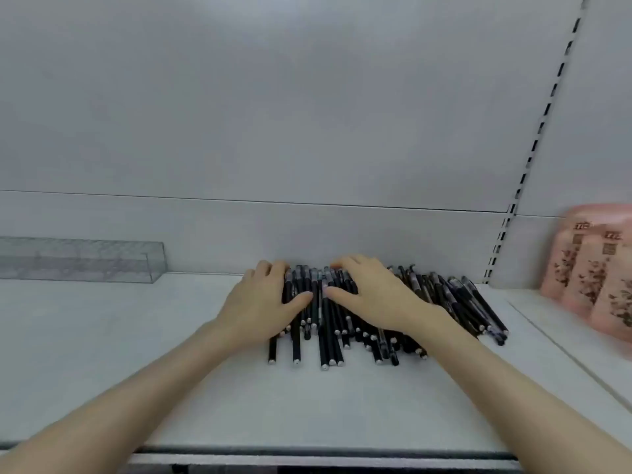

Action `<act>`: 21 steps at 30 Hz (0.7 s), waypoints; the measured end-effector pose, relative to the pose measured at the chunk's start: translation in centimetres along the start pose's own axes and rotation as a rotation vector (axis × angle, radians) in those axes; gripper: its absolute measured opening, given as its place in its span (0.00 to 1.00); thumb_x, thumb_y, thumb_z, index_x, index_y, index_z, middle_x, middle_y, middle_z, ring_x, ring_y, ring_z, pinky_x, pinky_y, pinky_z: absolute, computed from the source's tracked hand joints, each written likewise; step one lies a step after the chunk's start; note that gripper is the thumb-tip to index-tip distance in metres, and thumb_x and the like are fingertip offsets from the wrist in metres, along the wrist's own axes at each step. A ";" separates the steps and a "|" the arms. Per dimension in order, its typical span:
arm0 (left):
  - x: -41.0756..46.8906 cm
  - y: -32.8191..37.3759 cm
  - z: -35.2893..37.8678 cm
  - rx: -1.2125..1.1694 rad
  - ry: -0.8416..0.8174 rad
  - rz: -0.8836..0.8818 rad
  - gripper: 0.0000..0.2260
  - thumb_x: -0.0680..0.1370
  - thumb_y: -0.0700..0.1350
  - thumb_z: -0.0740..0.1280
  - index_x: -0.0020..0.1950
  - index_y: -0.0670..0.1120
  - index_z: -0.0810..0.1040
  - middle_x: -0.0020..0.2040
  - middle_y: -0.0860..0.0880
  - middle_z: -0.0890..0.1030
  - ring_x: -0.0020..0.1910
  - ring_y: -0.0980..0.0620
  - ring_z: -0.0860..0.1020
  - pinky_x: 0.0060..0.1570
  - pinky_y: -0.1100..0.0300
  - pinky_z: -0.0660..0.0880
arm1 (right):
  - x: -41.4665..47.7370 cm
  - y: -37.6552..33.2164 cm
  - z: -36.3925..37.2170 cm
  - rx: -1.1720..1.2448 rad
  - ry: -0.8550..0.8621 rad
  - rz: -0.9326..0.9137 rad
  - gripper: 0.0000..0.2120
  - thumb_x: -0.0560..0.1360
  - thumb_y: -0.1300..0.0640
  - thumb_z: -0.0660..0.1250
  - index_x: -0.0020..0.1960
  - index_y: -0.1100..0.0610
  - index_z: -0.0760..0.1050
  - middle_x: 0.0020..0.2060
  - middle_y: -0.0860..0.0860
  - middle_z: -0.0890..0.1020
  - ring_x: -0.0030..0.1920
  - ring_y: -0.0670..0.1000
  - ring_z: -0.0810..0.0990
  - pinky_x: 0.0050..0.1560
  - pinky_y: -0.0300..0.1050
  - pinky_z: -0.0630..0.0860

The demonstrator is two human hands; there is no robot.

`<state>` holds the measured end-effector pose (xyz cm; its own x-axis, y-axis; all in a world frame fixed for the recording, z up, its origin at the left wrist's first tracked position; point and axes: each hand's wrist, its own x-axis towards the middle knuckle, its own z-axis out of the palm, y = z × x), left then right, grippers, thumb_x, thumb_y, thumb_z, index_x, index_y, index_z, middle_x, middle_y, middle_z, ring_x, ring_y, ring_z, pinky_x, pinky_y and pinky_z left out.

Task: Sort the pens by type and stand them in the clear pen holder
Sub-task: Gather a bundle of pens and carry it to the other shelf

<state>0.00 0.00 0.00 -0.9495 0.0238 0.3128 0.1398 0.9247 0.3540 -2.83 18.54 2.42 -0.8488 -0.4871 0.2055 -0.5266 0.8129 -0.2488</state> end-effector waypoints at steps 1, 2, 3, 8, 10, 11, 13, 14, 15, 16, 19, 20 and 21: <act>0.3 -0.2 0.2 -0.001 0.004 -0.025 0.28 0.76 0.62 0.60 0.69 0.46 0.64 0.65 0.46 0.69 0.64 0.46 0.68 0.60 0.54 0.68 | 0.4 0.2 0.2 -0.005 -0.006 0.002 0.25 0.79 0.42 0.58 0.72 0.52 0.62 0.70 0.50 0.68 0.70 0.53 0.64 0.69 0.52 0.64; 0.5 -0.4 0.4 -0.015 0.015 -0.060 0.28 0.76 0.63 0.60 0.68 0.46 0.64 0.65 0.45 0.69 0.64 0.46 0.67 0.61 0.54 0.67 | 0.8 0.4 0.3 -0.021 -0.009 -0.005 0.25 0.79 0.42 0.57 0.73 0.52 0.62 0.71 0.50 0.67 0.70 0.53 0.63 0.69 0.52 0.63; 0.7 -0.7 0.7 -0.040 0.009 -0.099 0.29 0.75 0.63 0.61 0.69 0.45 0.64 0.65 0.45 0.68 0.65 0.45 0.67 0.62 0.54 0.66 | 1.1 0.6 0.6 -0.028 -0.014 -0.009 0.26 0.79 0.41 0.56 0.73 0.51 0.61 0.72 0.49 0.66 0.71 0.54 0.62 0.70 0.53 0.62; 1.1 -0.9 1.5 -0.154 -0.037 -0.236 0.31 0.73 0.63 0.65 0.66 0.43 0.64 0.63 0.44 0.69 0.65 0.45 0.65 0.61 0.55 0.65 | 1.5 0.8 2.0 -0.077 -0.101 -0.029 0.28 0.79 0.37 0.51 0.76 0.47 0.56 0.75 0.47 0.59 0.75 0.52 0.52 0.72 0.56 0.51; 1.4 -1.1 1.7 -0.193 -0.044 -0.256 0.32 0.72 0.62 0.67 0.66 0.42 0.64 0.62 0.44 0.68 0.64 0.46 0.66 0.60 0.56 0.66 | 1.5 1.2 2.4 -0.096 -0.110 -0.022 0.28 0.79 0.37 0.50 0.76 0.45 0.55 0.76 0.46 0.58 0.76 0.51 0.50 0.73 0.55 0.49; 1.5 -1.3 1.7 -0.230 -0.043 -0.268 0.33 0.71 0.62 0.68 0.66 0.42 0.64 0.62 0.44 0.68 0.64 0.46 0.67 0.60 0.56 0.67 | 1.6 1.3 2.5 -0.101 -0.111 -0.020 0.28 0.79 0.36 0.49 0.76 0.45 0.54 0.76 0.46 0.57 0.76 0.51 0.49 0.73 0.54 0.48; 1.6 -1.6 1.8 -0.299 -0.021 -0.288 0.32 0.69 0.62 0.70 0.64 0.43 0.66 0.60 0.46 0.68 0.63 0.47 0.69 0.60 0.56 0.68 | 1.7 1.4 2.6 -0.103 -0.108 -0.019 0.28 0.79 0.36 0.49 0.76 0.44 0.54 0.76 0.46 0.57 0.76 0.51 0.49 0.73 0.54 0.48; 1.5 -1.6 1.8 -0.312 -0.006 -0.288 0.31 0.69 0.62 0.70 0.63 0.44 0.67 0.59 0.48 0.67 0.64 0.48 0.68 0.60 0.57 0.67 | 1.7 1.4 2.6 -0.104 -0.108 -0.018 0.29 0.78 0.36 0.48 0.76 0.44 0.53 0.76 0.46 0.57 0.76 0.51 0.48 0.73 0.54 0.48; 1.3 -1.6 1.8 -0.302 0.009 -0.278 0.30 0.69 0.62 0.70 0.63 0.45 0.68 0.57 0.50 0.66 0.64 0.49 0.67 0.59 0.60 0.66 | 1.7 1.4 2.6 -0.106 -0.108 -0.018 0.29 0.78 0.36 0.48 0.76 0.44 0.53 0.76 0.46 0.57 0.76 0.51 0.48 0.73 0.54 0.48; 1.1 -1.5 1.8 -0.274 0.011 -0.262 0.29 0.69 0.62 0.70 0.62 0.46 0.69 0.56 0.51 0.64 0.64 0.50 0.66 0.58 0.62 0.64 | 1.7 1.5 2.6 -0.108 -0.111 -0.022 0.29 0.78 0.36 0.48 0.76 0.44 0.53 0.76 0.46 0.56 0.76 0.50 0.48 0.73 0.54 0.48; 1.1 -1.1 1.7 -0.262 -0.008 -0.234 0.19 0.69 0.60 0.72 0.51 0.51 0.70 0.51 0.52 0.69 0.58 0.51 0.69 0.53 0.61 0.67 | 1.7 1.4 2.6 -0.101 -0.107 -0.020 0.29 0.79 0.36 0.48 0.76 0.45 0.54 0.76 0.46 0.57 0.76 0.50 0.48 0.73 0.54 0.48; 1.2 -1.1 1.5 -0.288 -0.014 -0.238 0.16 0.69 0.58 0.72 0.46 0.52 0.69 0.46 0.53 0.71 0.52 0.52 0.72 0.48 0.61 0.68 | 1.7 1.5 2.7 -0.100 -0.105 -0.019 0.29 0.79 0.36 0.48 0.76 0.45 0.54 0.76 0.46 0.57 0.76 0.50 0.48 0.73 0.54 0.48; 1.3 -1.0 1.3 -0.306 -0.024 -0.242 0.15 0.69 0.57 0.73 0.42 0.52 0.69 0.41 0.53 0.73 0.46 0.53 0.73 0.43 0.60 0.69 | 1.7 1.5 2.7 -0.101 -0.108 -0.017 0.29 0.78 0.36 0.48 0.76 0.45 0.53 0.76 0.46 0.57 0.76 0.50 0.48 0.73 0.54 0.48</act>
<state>-1.72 -0.41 -1.12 -0.9712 -0.1689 0.1680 -0.0155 0.7484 0.6631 -5.13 18.06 -0.17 -0.8425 -0.5285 0.1047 -0.5387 0.8294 -0.1481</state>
